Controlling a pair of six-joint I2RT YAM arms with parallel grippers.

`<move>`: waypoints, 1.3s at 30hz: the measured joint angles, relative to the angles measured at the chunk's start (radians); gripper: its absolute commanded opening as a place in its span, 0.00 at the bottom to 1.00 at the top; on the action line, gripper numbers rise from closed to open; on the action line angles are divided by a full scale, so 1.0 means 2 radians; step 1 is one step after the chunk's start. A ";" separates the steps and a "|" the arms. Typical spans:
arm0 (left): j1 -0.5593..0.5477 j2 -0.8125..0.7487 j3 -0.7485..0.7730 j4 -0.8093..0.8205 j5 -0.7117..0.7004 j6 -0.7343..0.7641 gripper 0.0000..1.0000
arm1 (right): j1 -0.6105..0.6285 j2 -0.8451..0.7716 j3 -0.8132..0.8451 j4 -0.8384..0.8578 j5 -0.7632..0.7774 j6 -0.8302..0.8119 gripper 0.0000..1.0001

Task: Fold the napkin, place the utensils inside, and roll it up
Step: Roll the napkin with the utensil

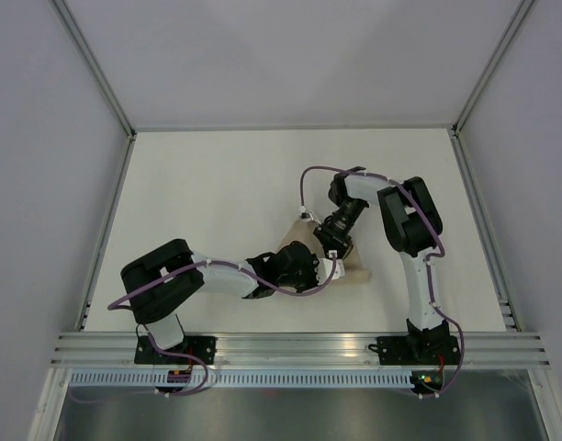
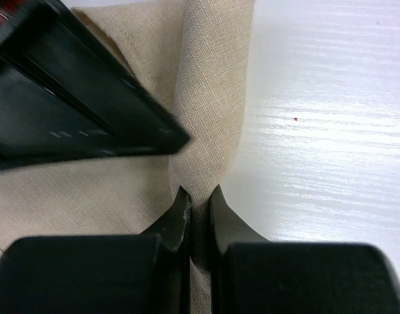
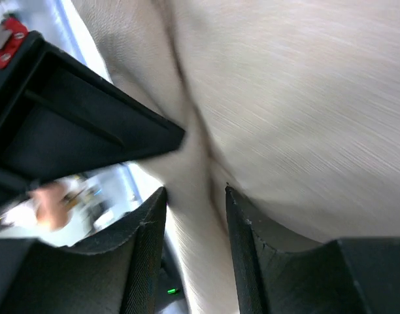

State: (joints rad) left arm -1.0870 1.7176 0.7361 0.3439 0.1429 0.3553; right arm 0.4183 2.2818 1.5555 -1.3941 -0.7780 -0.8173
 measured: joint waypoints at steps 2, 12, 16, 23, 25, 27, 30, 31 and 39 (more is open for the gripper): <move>0.002 0.002 0.000 0.002 0.006 -0.004 0.02 | -0.020 -0.020 0.000 0.027 0.001 -0.003 0.48; 0.039 0.012 0.004 0.013 0.085 -0.036 0.02 | -0.118 -0.223 -0.116 0.192 -0.005 -0.015 0.48; 0.058 0.023 0.011 0.012 0.127 -0.052 0.02 | -0.136 -0.341 -0.236 0.285 0.005 -0.024 0.56; 0.095 0.051 0.037 0.003 0.215 -0.083 0.02 | -0.130 -0.515 -0.404 0.399 0.017 -0.060 0.63; 0.105 0.059 0.043 0.001 0.236 -0.092 0.02 | -0.124 -0.533 -0.426 0.426 0.022 -0.066 0.63; 0.113 0.066 0.049 -0.002 0.257 -0.100 0.02 | -0.110 -0.558 -0.459 0.458 0.038 -0.071 0.65; 0.121 0.075 0.058 -0.009 0.276 -0.108 0.02 | -0.064 -0.594 -0.502 0.488 0.057 -0.075 0.66; 0.123 0.078 0.061 -0.012 0.283 -0.110 0.02 | -0.047 -0.605 -0.515 0.495 0.065 -0.076 0.67; 0.129 0.085 0.068 -0.018 0.301 -0.116 0.02 | 0.043 -0.654 -0.588 0.557 0.123 -0.089 0.69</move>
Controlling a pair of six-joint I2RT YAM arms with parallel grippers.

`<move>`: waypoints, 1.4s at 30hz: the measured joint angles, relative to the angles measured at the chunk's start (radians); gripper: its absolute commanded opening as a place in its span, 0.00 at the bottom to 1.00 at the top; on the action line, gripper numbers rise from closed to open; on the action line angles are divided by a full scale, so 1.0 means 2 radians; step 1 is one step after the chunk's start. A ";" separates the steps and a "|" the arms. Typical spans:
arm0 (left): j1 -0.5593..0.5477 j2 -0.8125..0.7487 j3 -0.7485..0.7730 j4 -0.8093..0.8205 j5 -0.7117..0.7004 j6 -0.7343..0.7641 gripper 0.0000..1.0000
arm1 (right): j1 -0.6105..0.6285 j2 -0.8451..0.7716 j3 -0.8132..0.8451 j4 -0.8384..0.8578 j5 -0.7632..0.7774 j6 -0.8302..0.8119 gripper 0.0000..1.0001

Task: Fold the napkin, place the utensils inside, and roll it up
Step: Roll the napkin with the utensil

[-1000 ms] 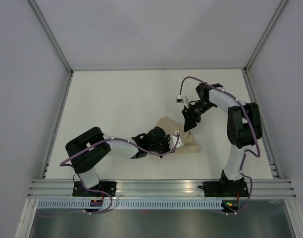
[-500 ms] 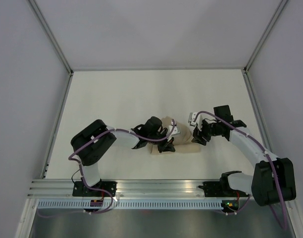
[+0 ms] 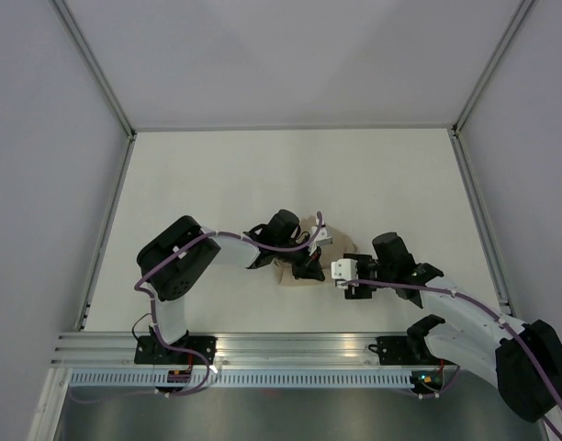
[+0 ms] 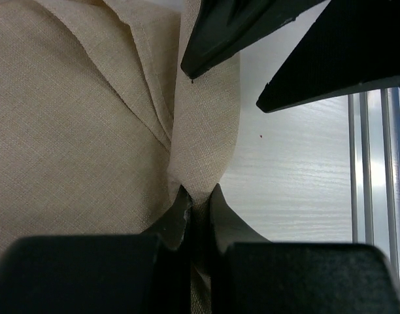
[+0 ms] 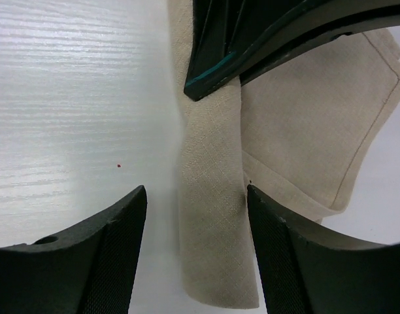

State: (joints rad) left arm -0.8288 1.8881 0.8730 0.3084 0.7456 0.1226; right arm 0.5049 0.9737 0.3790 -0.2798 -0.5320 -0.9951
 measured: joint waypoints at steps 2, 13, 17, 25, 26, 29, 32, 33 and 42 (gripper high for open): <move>0.001 0.000 0.001 -0.001 0.001 0.000 0.02 | 0.009 0.002 -0.010 0.013 0.013 -0.003 0.69; 0.002 0.002 0.002 -0.004 0.008 0.000 0.03 | 0.041 0.045 -0.037 0.107 0.077 -0.024 0.33; 0.003 -0.001 0.002 -0.006 0.004 0.000 0.22 | 0.044 0.064 -0.027 0.103 0.081 -0.028 0.27; 0.001 -0.039 -0.017 -0.035 -0.052 -0.002 0.46 | 0.044 0.154 0.088 -0.024 0.072 -0.034 0.20; 0.001 -0.045 -0.021 -0.036 -0.064 -0.003 0.47 | 0.044 0.167 0.104 -0.041 0.070 -0.033 0.20; 0.002 -0.068 -0.034 -0.037 -0.107 -0.011 0.50 | 0.044 0.196 0.137 -0.075 0.065 -0.029 0.19; 0.005 -0.096 -0.055 -0.033 -0.155 -0.025 0.52 | 0.045 0.213 0.158 -0.090 0.056 -0.025 0.19; 0.007 -0.105 -0.061 -0.033 -0.169 -0.030 0.52 | 0.045 0.218 0.164 -0.092 0.053 -0.024 0.19; 0.032 -0.162 -0.095 -0.043 -0.256 -0.068 0.56 | 0.050 0.277 0.218 -0.085 0.026 -0.013 0.18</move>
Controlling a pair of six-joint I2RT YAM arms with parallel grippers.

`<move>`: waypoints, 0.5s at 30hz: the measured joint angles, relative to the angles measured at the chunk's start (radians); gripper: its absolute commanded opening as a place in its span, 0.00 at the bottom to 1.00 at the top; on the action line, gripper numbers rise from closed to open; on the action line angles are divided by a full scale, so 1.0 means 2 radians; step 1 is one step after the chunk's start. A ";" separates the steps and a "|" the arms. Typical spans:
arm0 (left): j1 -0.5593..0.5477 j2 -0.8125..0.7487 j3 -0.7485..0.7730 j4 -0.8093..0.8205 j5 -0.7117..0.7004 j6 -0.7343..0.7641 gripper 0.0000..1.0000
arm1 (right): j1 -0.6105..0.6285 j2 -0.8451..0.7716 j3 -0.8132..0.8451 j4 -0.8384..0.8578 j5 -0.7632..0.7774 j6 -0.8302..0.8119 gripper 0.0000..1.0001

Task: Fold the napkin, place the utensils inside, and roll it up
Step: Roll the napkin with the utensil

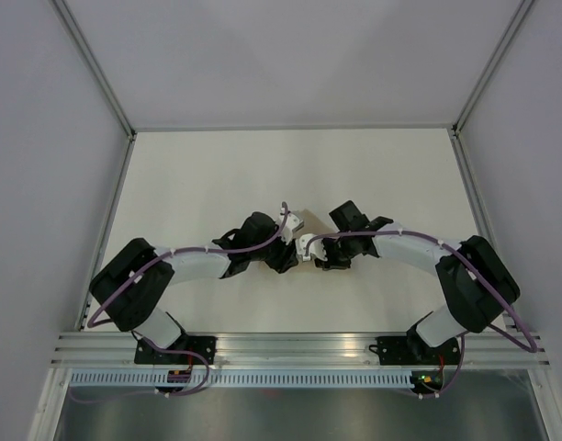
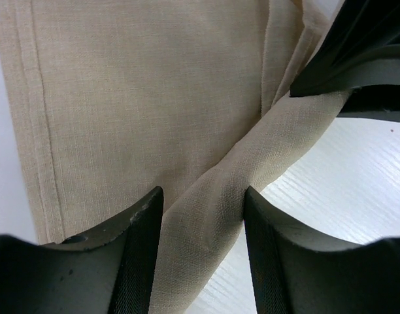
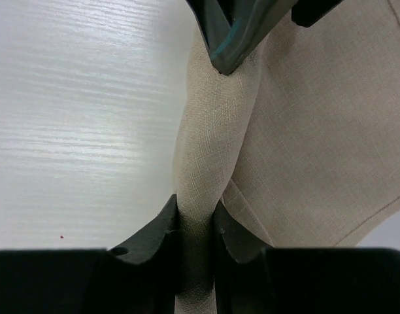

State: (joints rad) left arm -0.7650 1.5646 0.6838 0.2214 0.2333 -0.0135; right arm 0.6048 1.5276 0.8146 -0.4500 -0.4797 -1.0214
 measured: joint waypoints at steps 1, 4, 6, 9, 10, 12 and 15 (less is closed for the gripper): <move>0.001 -0.002 -0.001 -0.003 -0.004 -0.001 0.57 | 0.000 0.005 0.003 0.001 -0.003 0.000 0.18; 0.003 -0.006 -0.008 -0.006 -0.014 -0.005 0.57 | 0.000 0.020 0.008 0.005 -0.014 0.000 0.17; 0.005 -0.010 -0.013 -0.005 -0.016 -0.005 0.57 | 0.000 0.026 0.007 0.013 -0.021 0.000 0.16; 0.007 -0.021 -0.026 0.008 -0.017 -0.004 0.57 | -0.003 0.028 -0.005 0.027 -0.019 0.010 0.16; 0.007 -0.027 -0.031 0.015 -0.019 -0.004 0.58 | -0.005 0.029 -0.008 0.029 -0.022 0.015 0.16; 0.009 -0.037 -0.041 0.040 -0.025 -0.004 0.58 | -0.007 0.029 -0.008 0.031 -0.023 0.021 0.15; 0.015 -0.047 -0.055 0.076 -0.038 -0.004 0.58 | -0.008 0.029 -0.008 0.030 -0.023 0.025 0.15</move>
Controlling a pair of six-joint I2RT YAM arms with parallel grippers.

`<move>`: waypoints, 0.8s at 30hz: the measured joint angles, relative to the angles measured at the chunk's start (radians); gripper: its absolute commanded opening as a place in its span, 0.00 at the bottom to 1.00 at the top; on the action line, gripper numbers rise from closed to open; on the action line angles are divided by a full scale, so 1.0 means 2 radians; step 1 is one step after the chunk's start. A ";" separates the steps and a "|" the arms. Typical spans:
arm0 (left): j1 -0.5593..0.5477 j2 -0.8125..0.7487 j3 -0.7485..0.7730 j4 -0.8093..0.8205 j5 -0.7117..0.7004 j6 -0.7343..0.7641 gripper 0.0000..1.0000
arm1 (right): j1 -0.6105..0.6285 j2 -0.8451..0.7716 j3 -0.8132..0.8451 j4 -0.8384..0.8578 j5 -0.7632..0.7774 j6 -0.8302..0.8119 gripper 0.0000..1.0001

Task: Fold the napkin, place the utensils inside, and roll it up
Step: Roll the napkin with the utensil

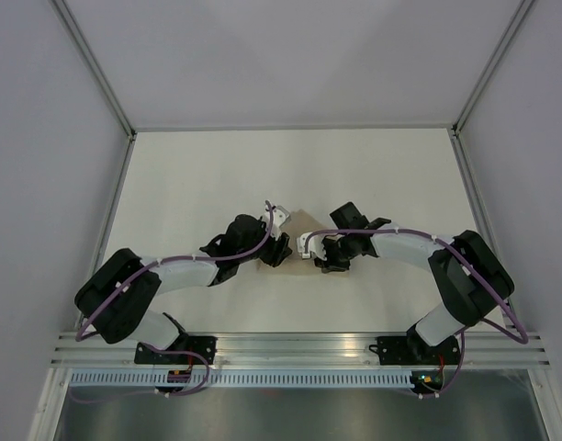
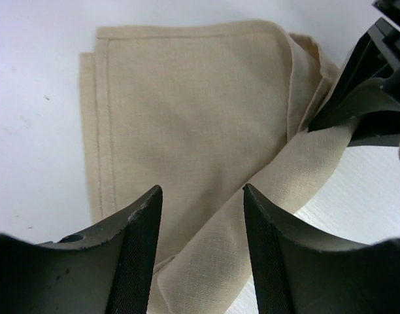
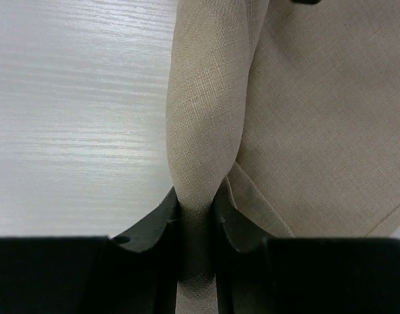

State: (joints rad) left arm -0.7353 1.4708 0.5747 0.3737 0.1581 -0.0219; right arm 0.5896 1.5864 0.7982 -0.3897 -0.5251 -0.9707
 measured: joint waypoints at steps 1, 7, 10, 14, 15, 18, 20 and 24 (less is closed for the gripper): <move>0.002 -0.004 -0.004 0.010 -0.002 0.000 0.58 | -0.001 0.001 0.001 0.000 -0.001 0.001 0.15; 0.004 -0.041 -0.034 0.052 -0.030 0.000 0.59 | -0.006 0.030 0.034 -0.037 -0.011 0.006 0.15; 0.004 -0.082 -0.053 0.071 -0.051 0.000 0.60 | -0.014 0.055 0.063 -0.070 -0.025 0.007 0.15; 0.003 -0.132 -0.068 0.091 -0.058 0.002 0.59 | -0.032 0.096 0.113 -0.130 -0.053 0.002 0.15; 0.002 -0.141 -0.070 0.097 -0.058 0.004 0.59 | -0.037 0.110 0.128 -0.146 -0.062 -0.002 0.15; -0.011 -0.154 -0.076 0.113 -0.066 0.016 0.59 | -0.053 0.157 0.179 -0.209 -0.090 -0.011 0.16; -0.034 -0.156 -0.079 0.117 -0.075 0.031 0.59 | -0.063 0.186 0.208 -0.247 -0.110 -0.015 0.16; -0.087 -0.147 -0.079 0.118 -0.100 0.070 0.60 | -0.078 0.227 0.245 -0.299 -0.139 -0.019 0.16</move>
State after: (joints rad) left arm -0.9089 1.1759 0.4175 0.6090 -0.0414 0.1184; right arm 0.4328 2.0399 1.2873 -0.9878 -0.8028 -1.0096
